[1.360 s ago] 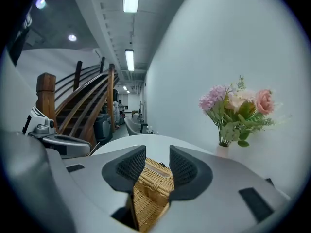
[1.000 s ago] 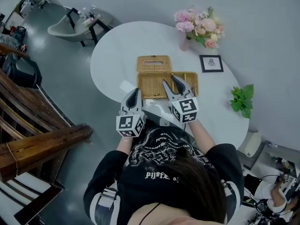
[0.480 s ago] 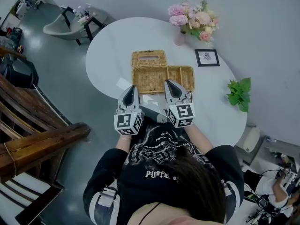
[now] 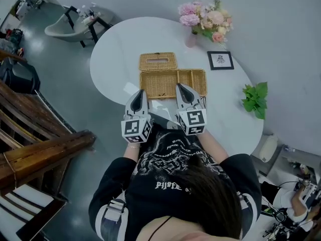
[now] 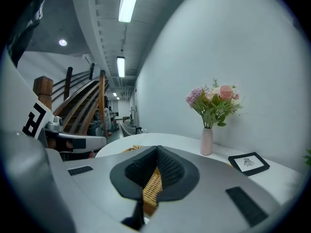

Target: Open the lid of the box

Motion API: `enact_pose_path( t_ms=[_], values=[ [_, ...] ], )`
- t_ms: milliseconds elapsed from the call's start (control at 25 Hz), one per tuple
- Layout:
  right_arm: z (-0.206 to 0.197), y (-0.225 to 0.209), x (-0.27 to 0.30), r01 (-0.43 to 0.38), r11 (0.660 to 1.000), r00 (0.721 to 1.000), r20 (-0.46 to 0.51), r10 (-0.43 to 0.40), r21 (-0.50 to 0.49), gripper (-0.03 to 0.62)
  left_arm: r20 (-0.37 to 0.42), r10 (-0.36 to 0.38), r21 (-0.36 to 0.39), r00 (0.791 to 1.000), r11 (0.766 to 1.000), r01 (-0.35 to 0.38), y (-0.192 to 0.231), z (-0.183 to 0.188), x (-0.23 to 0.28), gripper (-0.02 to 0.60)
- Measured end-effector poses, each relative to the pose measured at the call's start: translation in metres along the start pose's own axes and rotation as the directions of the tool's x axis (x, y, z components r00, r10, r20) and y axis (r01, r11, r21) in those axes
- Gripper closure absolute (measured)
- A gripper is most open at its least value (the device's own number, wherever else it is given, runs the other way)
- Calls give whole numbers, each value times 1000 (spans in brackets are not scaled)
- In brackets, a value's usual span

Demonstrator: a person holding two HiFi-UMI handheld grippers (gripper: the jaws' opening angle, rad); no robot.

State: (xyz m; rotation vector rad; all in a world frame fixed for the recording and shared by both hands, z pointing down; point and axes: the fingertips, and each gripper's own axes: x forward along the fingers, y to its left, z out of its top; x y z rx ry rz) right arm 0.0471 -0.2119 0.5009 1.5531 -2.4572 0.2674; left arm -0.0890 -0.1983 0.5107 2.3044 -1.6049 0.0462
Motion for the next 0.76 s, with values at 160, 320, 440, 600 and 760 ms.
enact_pose_path(
  t_ms=[160,320,440,600,760],
  values=[
    [0,-2,0,1,1000,1000,-1,-1,-15,569,-3,-4,13,1000,1000,4,-2,1,2,555],
    [2,-3,1,-2,1000,1000,-3,2,-19,569,-6,-1,18,1000,1000,1,-2,1,4,555],
    [-1,-5,1,-4,1000,1000,-3,4,-30,569,-7,0,17,1000,1000,0,-2,0,5,555],
    [-2,-7,2,-12,999,1000,-2,12,-32,569,-14,0,12,1000,1000,0,-2,-3,8,555],
    [-3,-9,3,-19,999,1000,-5,18,-33,569,-24,-7,0,1000,1000,7,-3,-5,11,555]
  ],
)
